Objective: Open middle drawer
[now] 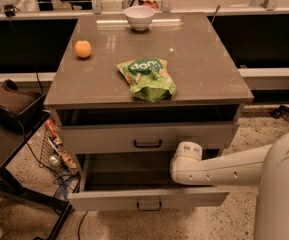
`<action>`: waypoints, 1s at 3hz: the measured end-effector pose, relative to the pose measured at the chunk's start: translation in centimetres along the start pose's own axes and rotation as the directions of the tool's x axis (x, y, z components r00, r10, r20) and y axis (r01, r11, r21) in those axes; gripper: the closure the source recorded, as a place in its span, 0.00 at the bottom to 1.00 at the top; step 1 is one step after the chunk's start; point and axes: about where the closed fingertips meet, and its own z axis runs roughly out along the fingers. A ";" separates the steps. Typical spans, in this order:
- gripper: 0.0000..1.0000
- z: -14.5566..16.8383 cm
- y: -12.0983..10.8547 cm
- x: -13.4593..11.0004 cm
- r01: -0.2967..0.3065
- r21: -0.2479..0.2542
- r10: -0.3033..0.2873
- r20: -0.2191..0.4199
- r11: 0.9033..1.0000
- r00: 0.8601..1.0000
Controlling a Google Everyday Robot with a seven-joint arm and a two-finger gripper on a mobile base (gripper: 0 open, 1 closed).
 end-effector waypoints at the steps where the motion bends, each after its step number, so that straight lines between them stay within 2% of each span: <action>1: 1.00 0.7 1.9 0.6 -0.017 -0.044 0.017 0.014 0.999 1.000; 2: 1.00 -0.7 5.9 2.5 -0.039 -0.120 0.040 0.005 0.992 0.999; 3: 1.00 -0.9 6.7 3.0 -0.046 -0.141 0.046 0.000 0.989 0.999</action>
Offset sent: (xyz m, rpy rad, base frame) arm -0.1671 -0.0648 -0.0159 0.0214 0.3210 -0.1076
